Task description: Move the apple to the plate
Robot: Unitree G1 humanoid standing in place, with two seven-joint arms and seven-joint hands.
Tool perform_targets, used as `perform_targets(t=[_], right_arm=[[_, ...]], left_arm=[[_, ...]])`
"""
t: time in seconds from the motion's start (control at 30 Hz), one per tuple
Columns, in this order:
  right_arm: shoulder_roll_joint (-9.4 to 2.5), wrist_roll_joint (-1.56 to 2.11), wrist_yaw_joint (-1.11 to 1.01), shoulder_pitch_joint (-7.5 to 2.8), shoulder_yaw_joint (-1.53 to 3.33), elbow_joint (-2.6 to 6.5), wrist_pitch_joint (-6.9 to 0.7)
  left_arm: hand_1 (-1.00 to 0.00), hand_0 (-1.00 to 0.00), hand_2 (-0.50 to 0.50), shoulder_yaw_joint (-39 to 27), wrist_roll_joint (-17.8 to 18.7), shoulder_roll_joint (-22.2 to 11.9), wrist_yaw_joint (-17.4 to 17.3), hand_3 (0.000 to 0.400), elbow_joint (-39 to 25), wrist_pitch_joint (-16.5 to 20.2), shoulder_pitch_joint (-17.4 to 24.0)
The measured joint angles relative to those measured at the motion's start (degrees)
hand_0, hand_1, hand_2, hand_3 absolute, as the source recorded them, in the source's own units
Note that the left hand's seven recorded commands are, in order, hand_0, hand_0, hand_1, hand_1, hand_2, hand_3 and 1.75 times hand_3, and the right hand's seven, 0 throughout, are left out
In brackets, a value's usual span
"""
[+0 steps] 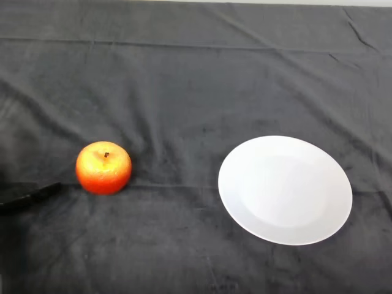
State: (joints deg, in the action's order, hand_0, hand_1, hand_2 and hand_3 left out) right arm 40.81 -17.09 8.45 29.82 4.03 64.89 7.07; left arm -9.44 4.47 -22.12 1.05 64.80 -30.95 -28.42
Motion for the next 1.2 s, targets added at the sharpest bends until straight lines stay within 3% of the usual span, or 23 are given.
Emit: perform_targets(t=[0.67,0.7,0.77,0.8,0.87,0.9,0.93,1.0,1.2], right_arm=[[0.05,0.00,0.00,0.00,-0.05,-0.33,-0.04],[0.05,0.00,0.00,0.00,-0.05,-0.34,-0.04],[0.07,0.00,0.00,0.00,-0.06,-0.34,-0.04],[0.07,0.00,0.00,0.00,-0.06,-0.35,-0.04],[0.07,0.00,0.00,0.00,-0.06,-0.36,-0.04],[0.07,0.00,0.00,0.00,-0.06,-0.36,-0.04],[0.08,0.00,0.00,0.00,-0.07,-0.36,-0.04],[0.09,-0.01,0.00,0.00,-0.07,-0.36,-0.04],[0.09,-0.01,0.00,0.00,-0.07,-0.45,-0.05]], left_arm=[[0.00,0.00,0.00,9.4,-6.0,4.6,-0.6,0.000,-1.7,-6.4,0.0],[0.00,-0.07,-0.03,9.8,-6.1,4.6,-0.6,0.027,-1.7,-6.8,0.0],[0.00,-0.34,-0.17,10.8,-6.2,4.7,-0.6,0.136,-1.7,-7.4,0.0],[0.00,-0.58,-0.29,11.0,-6.2,4.7,-0.6,0.232,-1.7,-7.7,0.0],[0.00,-0.84,-0.42,11.4,-6.6,4.7,-0.6,0.334,-1.7,-8.2,0.0],[-0.04,-1.00,-0.48,11.5,-6.9,4.7,-0.6,0.400,-1.7,-8.3,0.0],[-0.15,-1.00,-0.42,11.7,-7.1,4.7,-0.6,0.400,-1.7,-8.6,0.0],[-0.52,-1.00,-0.24,13.0,-7.4,4.7,-0.7,0.400,-1.7,-9.1,0.0],[-0.77,-1.00,-0.11,13.7,-8.0,4.8,-0.9,0.400,-1.7,-10.1,0.0]])
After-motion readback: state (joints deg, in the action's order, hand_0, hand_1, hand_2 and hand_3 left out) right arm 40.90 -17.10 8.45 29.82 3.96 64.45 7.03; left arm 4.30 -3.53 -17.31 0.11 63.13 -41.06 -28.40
